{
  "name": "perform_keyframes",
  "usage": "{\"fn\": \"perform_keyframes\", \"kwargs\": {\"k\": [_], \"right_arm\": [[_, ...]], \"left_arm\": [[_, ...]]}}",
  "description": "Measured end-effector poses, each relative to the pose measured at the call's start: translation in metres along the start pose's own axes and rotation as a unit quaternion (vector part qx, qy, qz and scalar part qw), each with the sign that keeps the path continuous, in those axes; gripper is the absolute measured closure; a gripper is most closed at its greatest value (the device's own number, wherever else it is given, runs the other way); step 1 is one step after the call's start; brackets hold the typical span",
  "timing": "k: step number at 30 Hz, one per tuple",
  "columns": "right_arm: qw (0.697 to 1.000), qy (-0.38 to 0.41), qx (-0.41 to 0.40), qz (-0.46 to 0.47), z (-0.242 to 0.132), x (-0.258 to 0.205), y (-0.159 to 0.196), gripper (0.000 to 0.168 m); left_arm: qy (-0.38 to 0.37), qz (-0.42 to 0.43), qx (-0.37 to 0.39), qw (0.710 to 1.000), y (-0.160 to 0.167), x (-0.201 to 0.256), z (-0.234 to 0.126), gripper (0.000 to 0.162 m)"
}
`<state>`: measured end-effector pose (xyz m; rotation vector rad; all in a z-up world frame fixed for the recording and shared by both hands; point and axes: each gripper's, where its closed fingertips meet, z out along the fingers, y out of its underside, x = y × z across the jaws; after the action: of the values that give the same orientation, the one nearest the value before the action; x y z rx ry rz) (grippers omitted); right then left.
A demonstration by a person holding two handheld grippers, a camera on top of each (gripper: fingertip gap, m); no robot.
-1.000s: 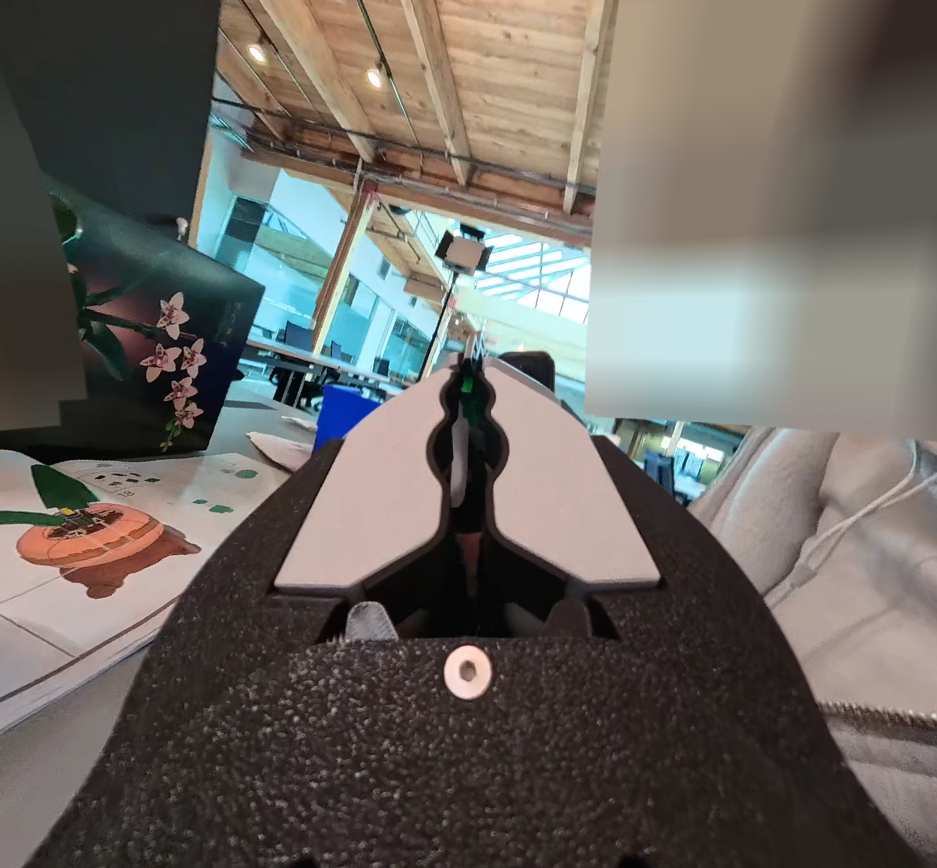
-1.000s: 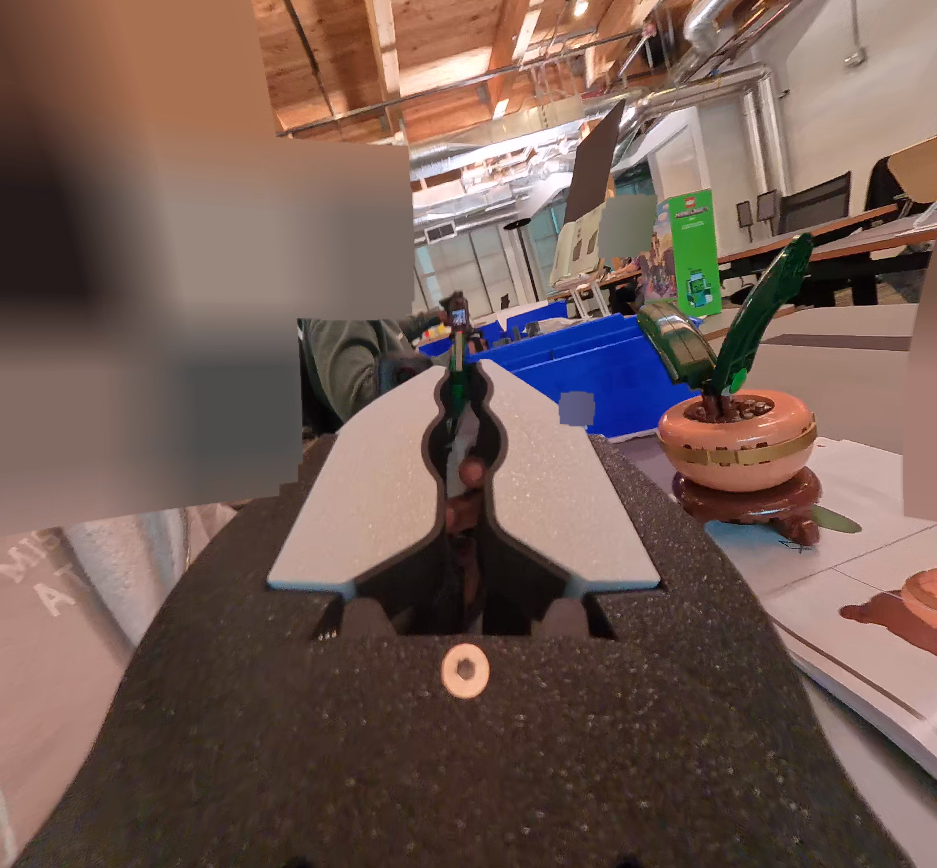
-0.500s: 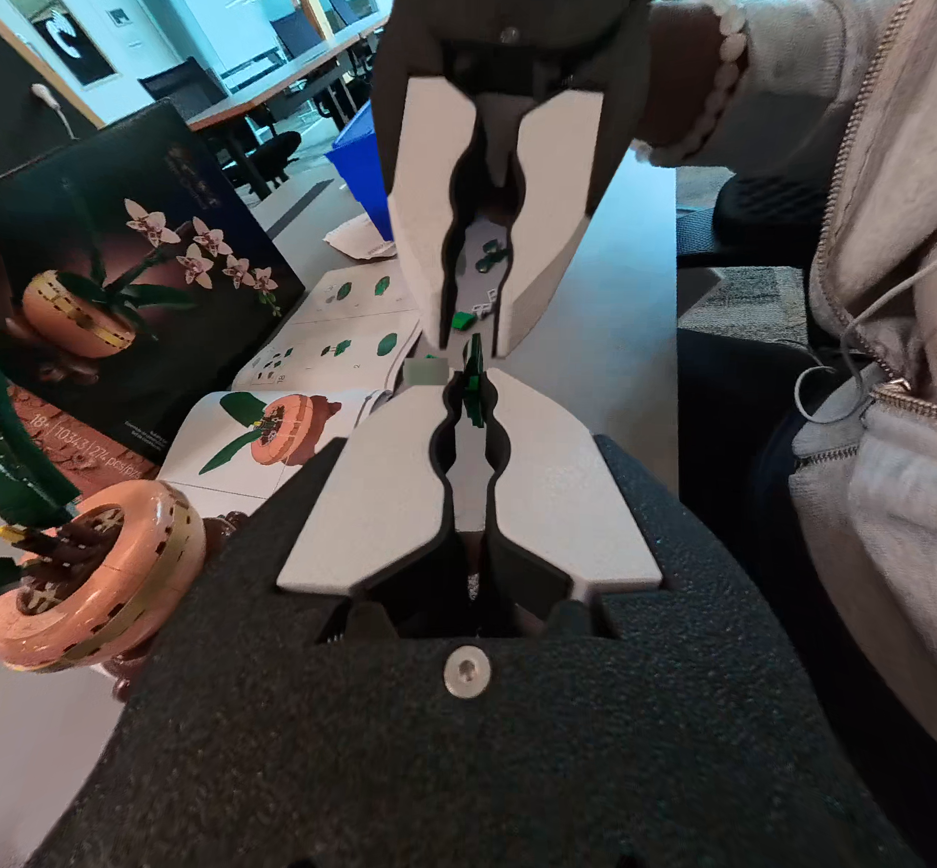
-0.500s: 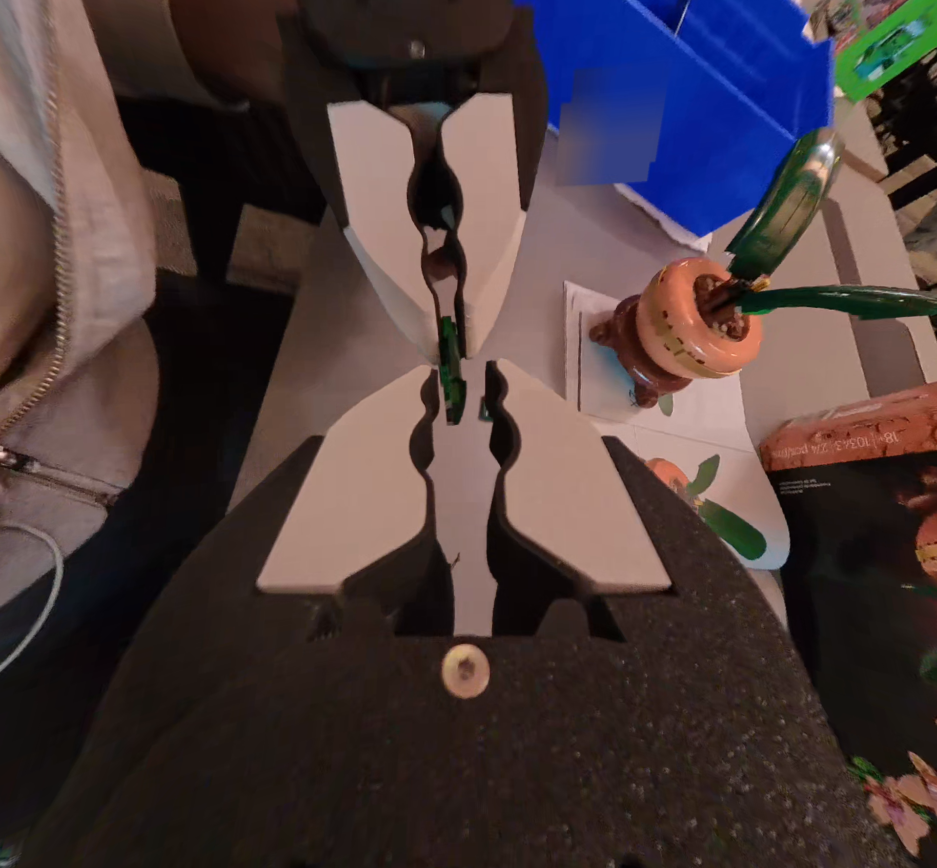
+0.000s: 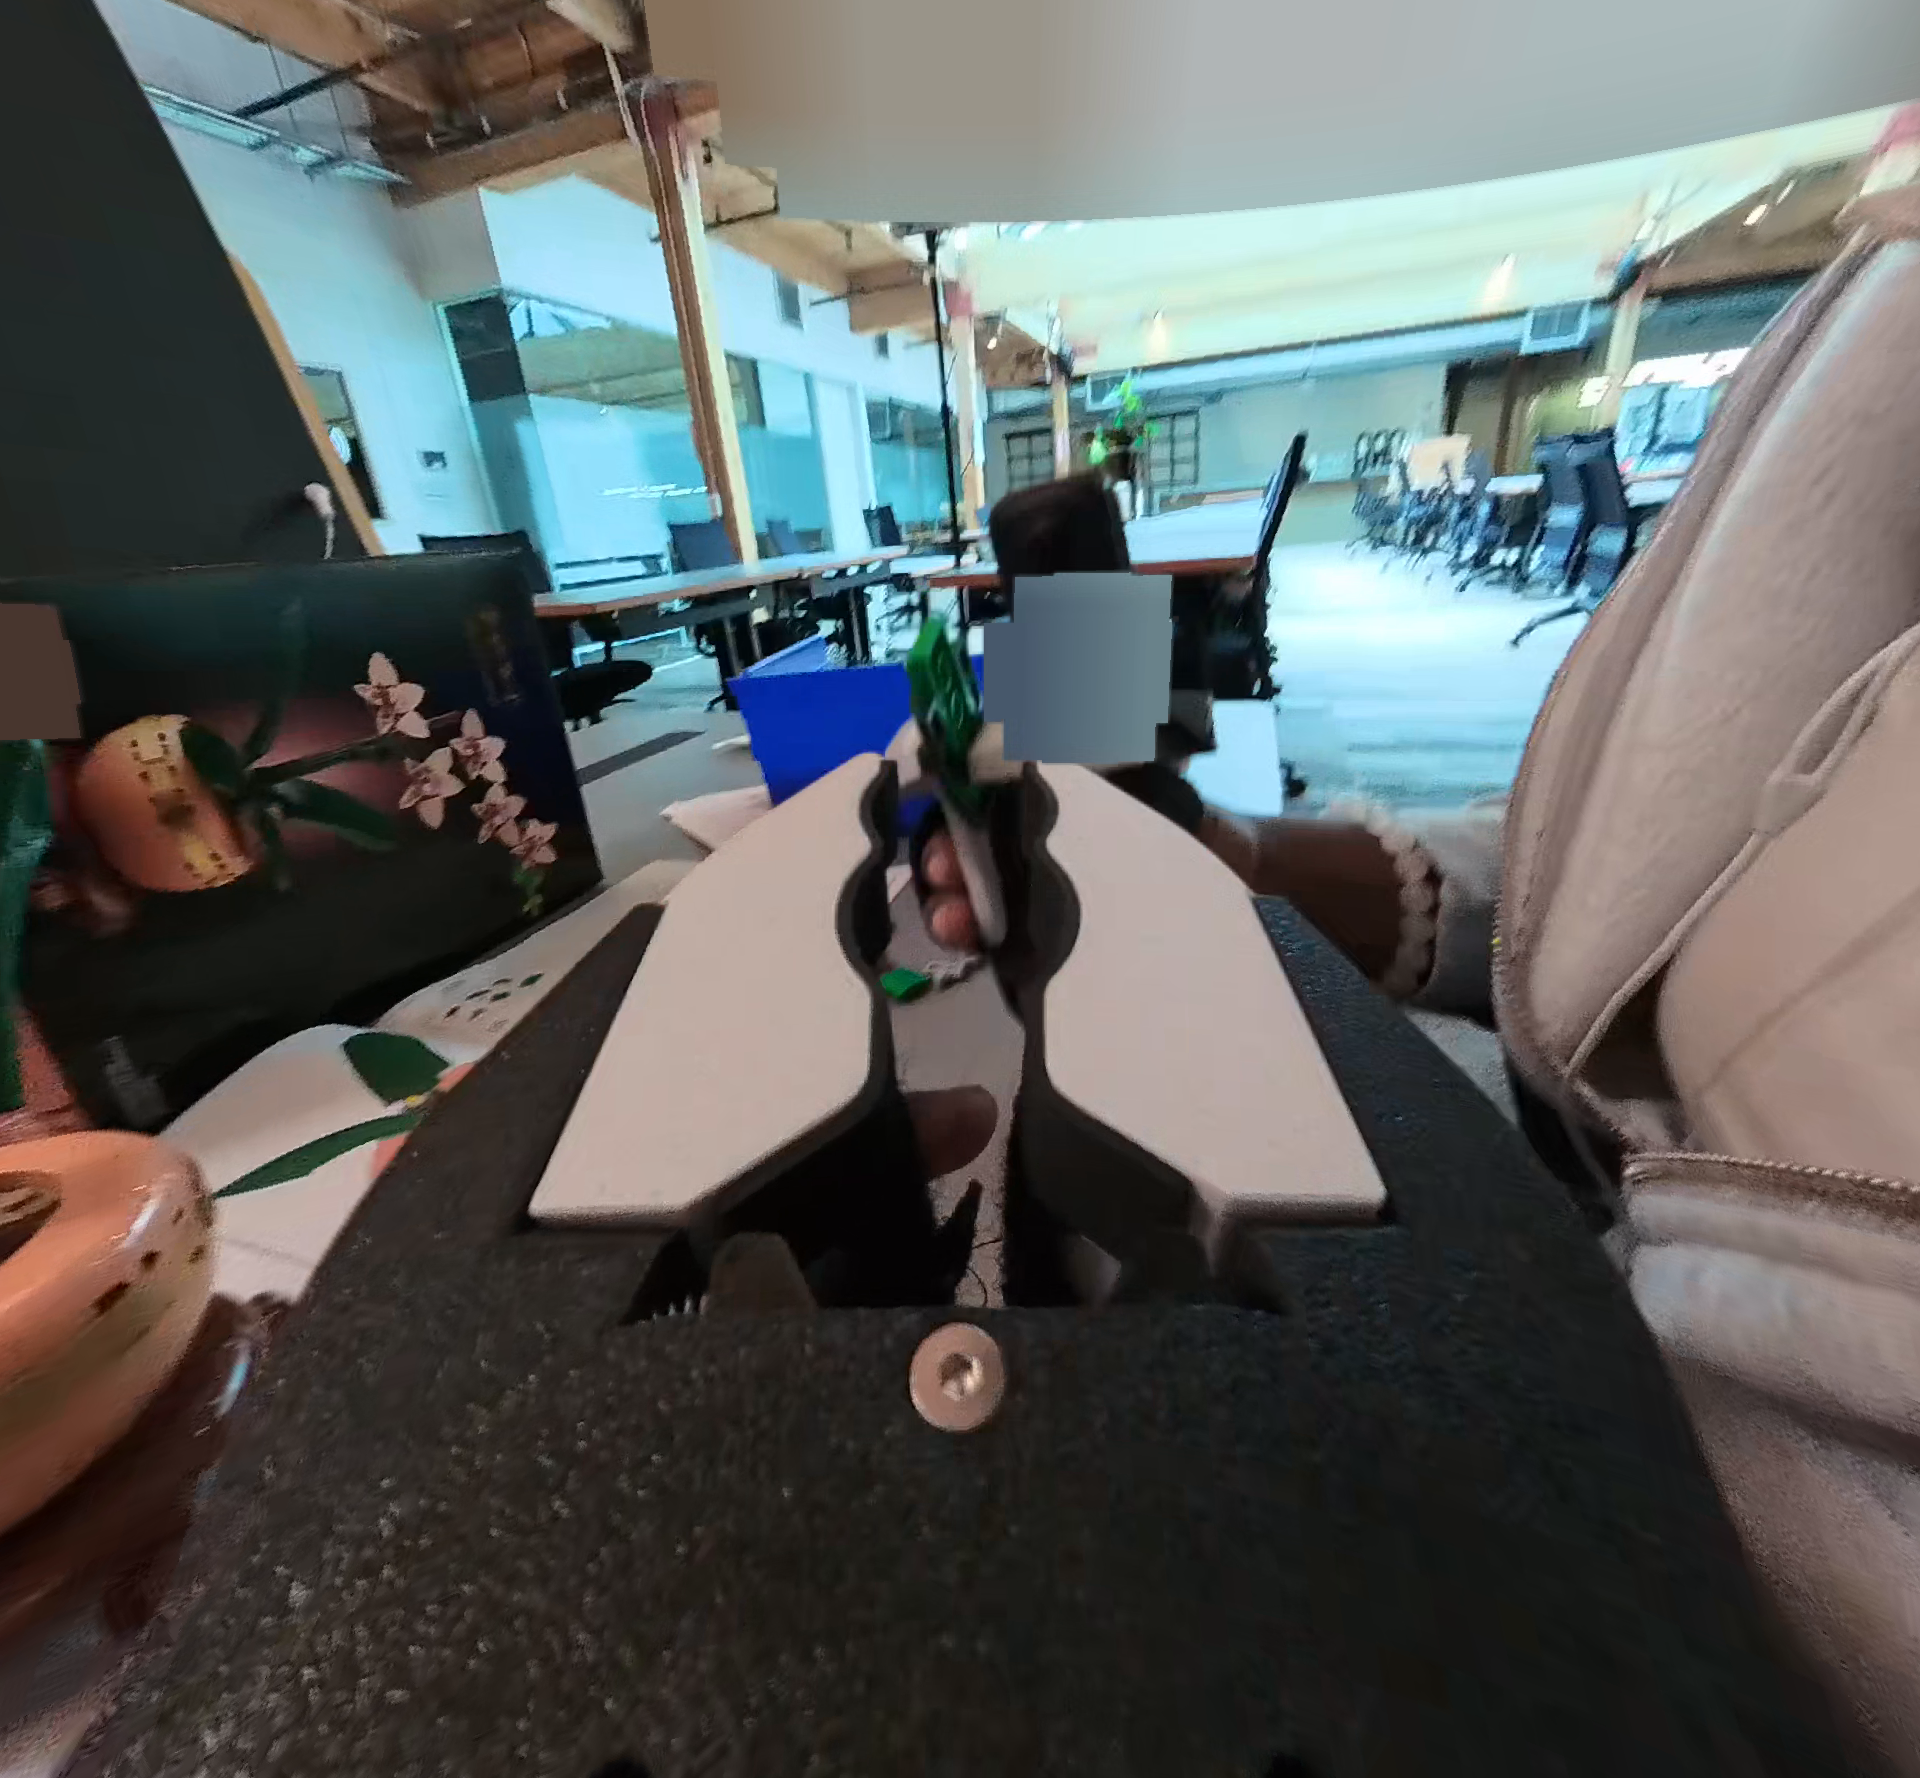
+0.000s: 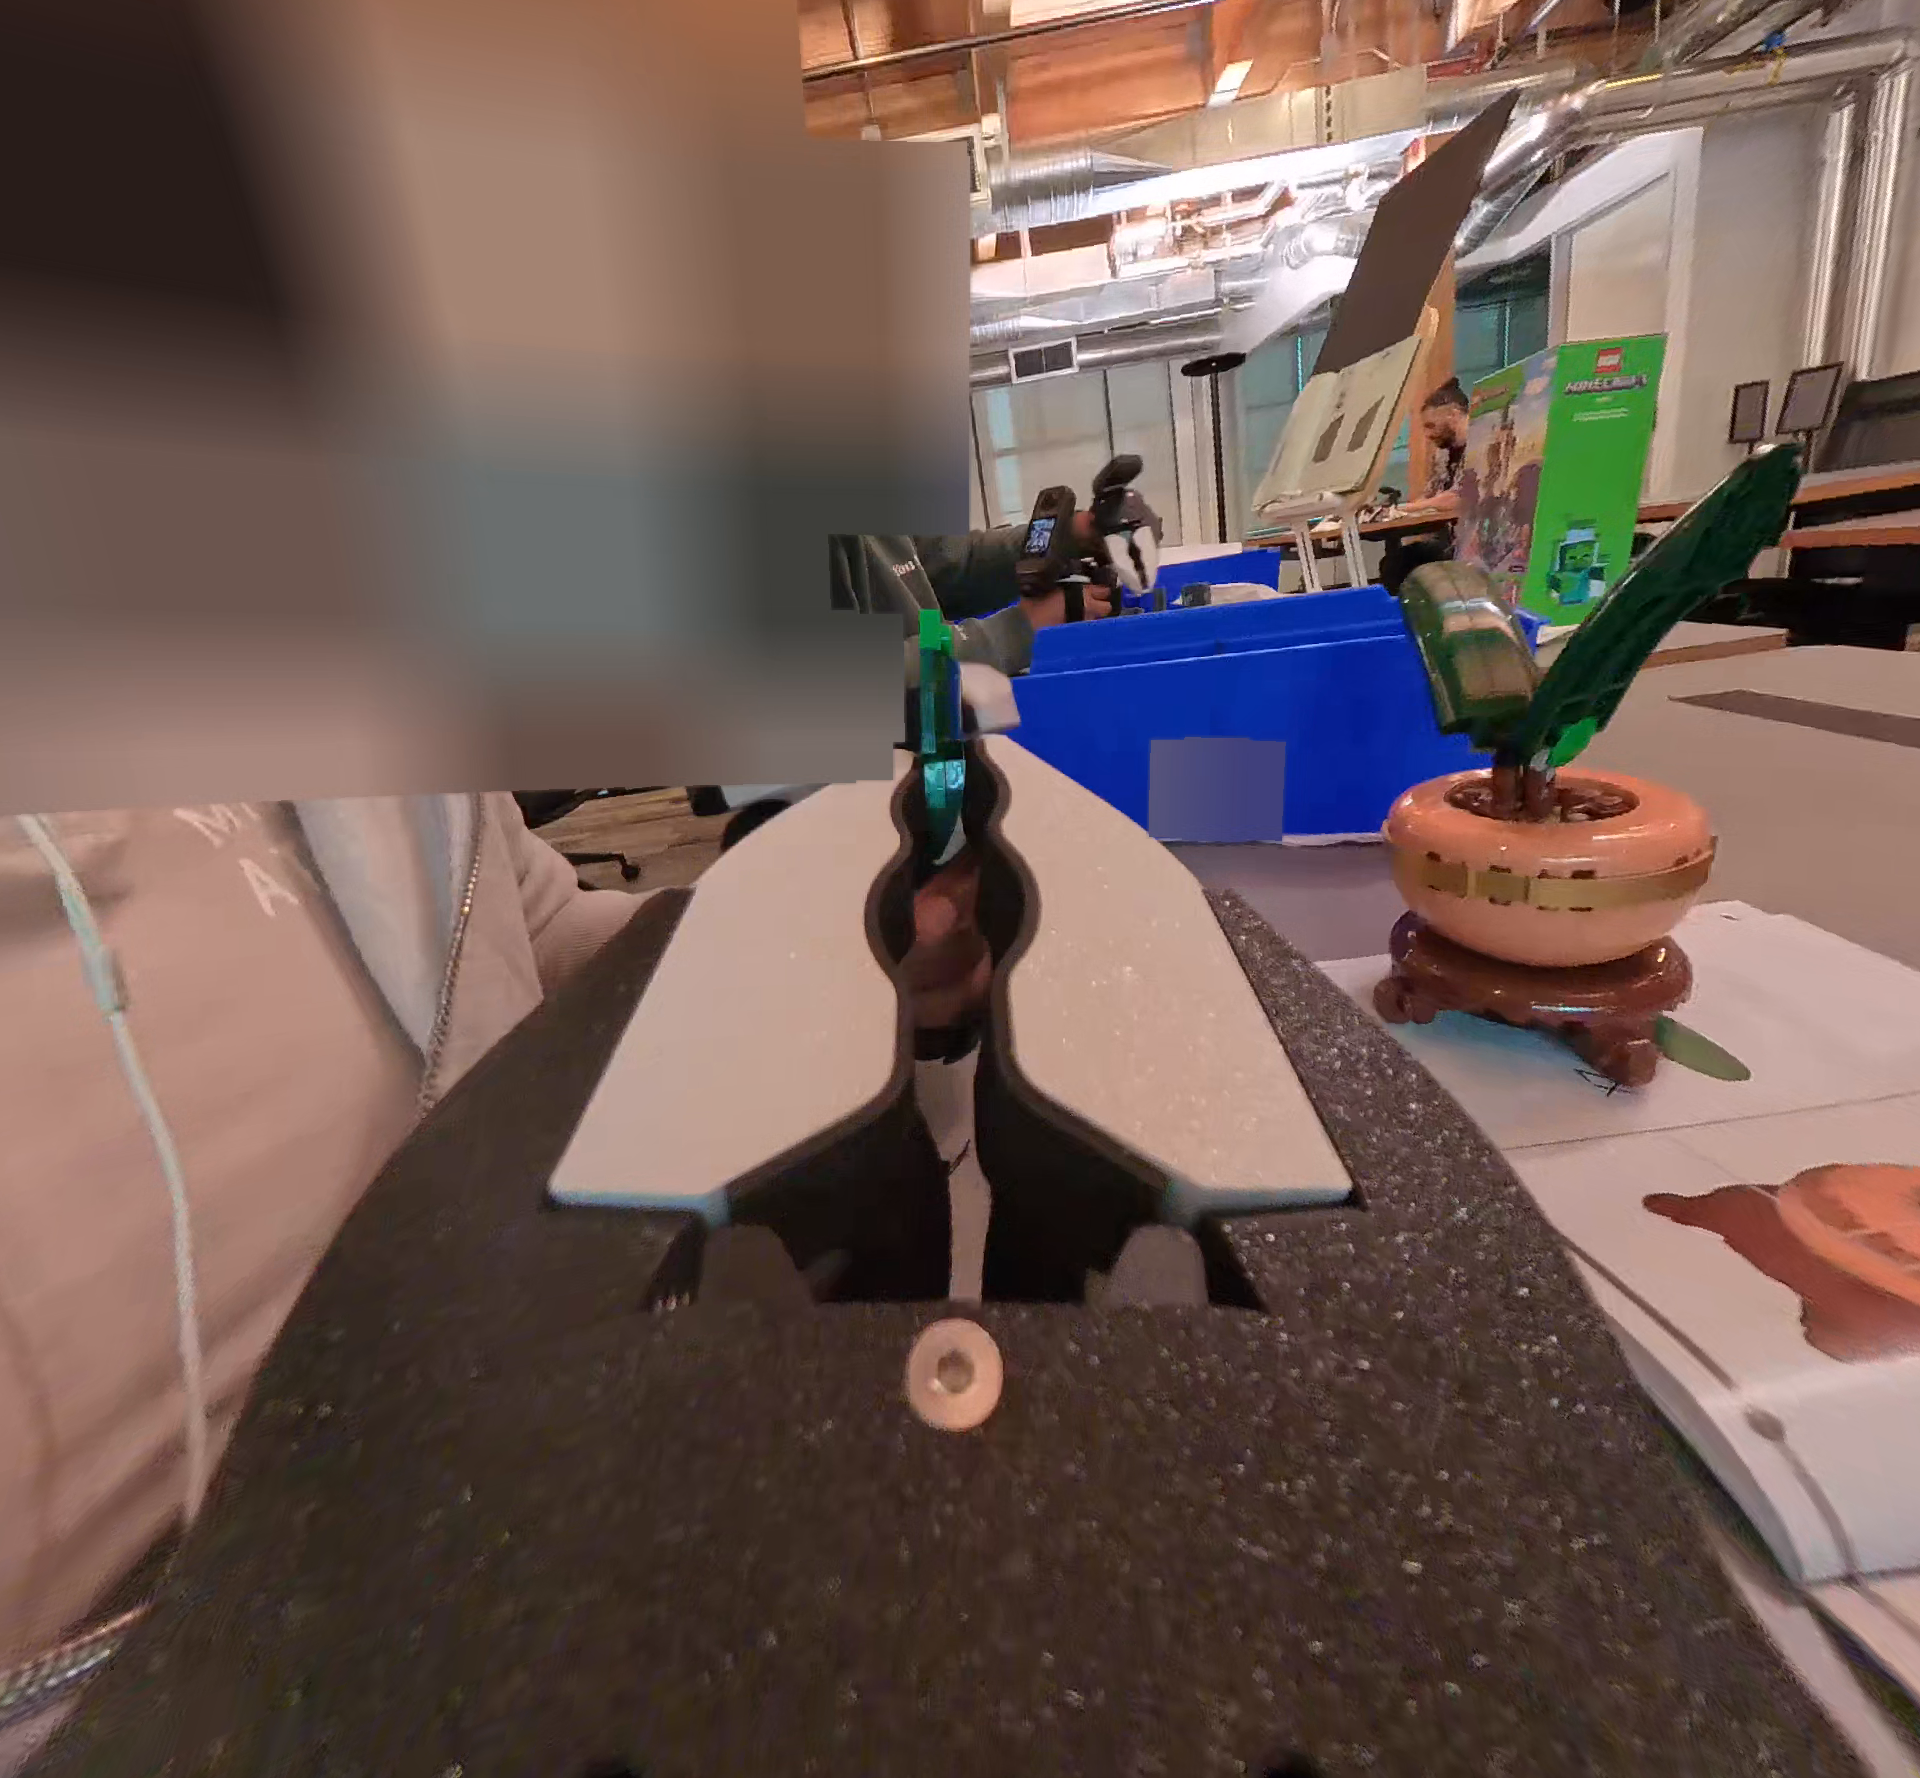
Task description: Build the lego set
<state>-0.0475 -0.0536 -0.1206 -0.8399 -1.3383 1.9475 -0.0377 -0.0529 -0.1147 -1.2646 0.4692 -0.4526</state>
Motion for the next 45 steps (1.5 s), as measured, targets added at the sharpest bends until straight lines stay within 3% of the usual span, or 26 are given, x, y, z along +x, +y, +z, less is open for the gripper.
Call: {"fn": "perform_keyframes", "kwargs": {"k": [8,10,11,15,19,22,25,27,29,33,36,39,42,45], "right_arm": [[0.998,-0.023,-0.046,-0.025,0.003,-0.009,0.016,0.16],[0.994,-0.013,-0.095,-0.049,-0.004,-0.006,0.016,0.139],[0.991,-0.002,-0.115,-0.069,-0.008,-0.004,0.013,0.137],[0.954,0.018,-0.235,-0.184,-0.009,-0.008,0.015,0.146],[0.926,0.009,-0.304,-0.223,-0.004,-0.012,0.026,0.159],[0.943,0.011,-0.267,-0.2,-0.005,-0.012,0.019,0.164],[0.974,-0.006,-0.162,-0.158,-0.003,-0.019,0.003,0.164],[0.984,-0.019,-0.116,-0.131,-0.002,-0.023,0.001,0.164],[0.984,-0.022,-0.118,-0.133,-0.002,-0.023,0.009,0.164],[0.978,-0.024,-0.137,-0.156,-0.003,-0.021,0.015,0.164],[0.97,-0.02,-0.181,-0.163,-0.005,-0.016,0.024,0.16],[0.962,0.02,-0.246,-0.116,-0.015,0.013,0.034,0.144],[0.921,0.065,-0.366,-0.115,-0.024,0.042,0.067,0.147],[0.889,0.08,-0.429,-0.14,-0.017,0.059,0.096,0.149]], "left_arm": [[0.04,-0.063,0.009,0.997,0.001,0.003,-0.003,0.158],[0.037,-0.037,-0.002,0.999,0.0,0.003,-0.006,0.158],[0.039,-0.013,-0.02,0.999,0.0,0.004,-0.007,0.158],[0.028,0.113,-0.137,0.984,0.02,0.006,-0.009,0.157],[0.028,0.133,-0.163,0.977,0.028,0.009,-0.009,0.157],[0.03,0.126,-0.151,0.98,0.024,0.01,-0.01,0.157],[0.019,0.14,-0.145,0.979,0.026,0.007,-0.009,0.14],[0.026,0.144,-0.143,0.979,0.029,0.011,-0.006,0.139],[0.032,0.143,-0.126,0.981,0.026,0.016,-0.004,0.15],[0.036,0.154,-0.132,0.979,0.03,0.016,-0.006,0.151],[0.042,0.164,-0.151,0.974,0.036,0.011,-0.013,0.156],[-0.012,0.199,-0.187,0.962,0.043,-0.019,-0.034,0.157],[-0.072,0.207,-0.197,0.956,0.043,-0.047,-0.051,0.157],[-0.105,0.2,-0.181,0.957,0.04,-0.059,-0.056,0.157]]}}
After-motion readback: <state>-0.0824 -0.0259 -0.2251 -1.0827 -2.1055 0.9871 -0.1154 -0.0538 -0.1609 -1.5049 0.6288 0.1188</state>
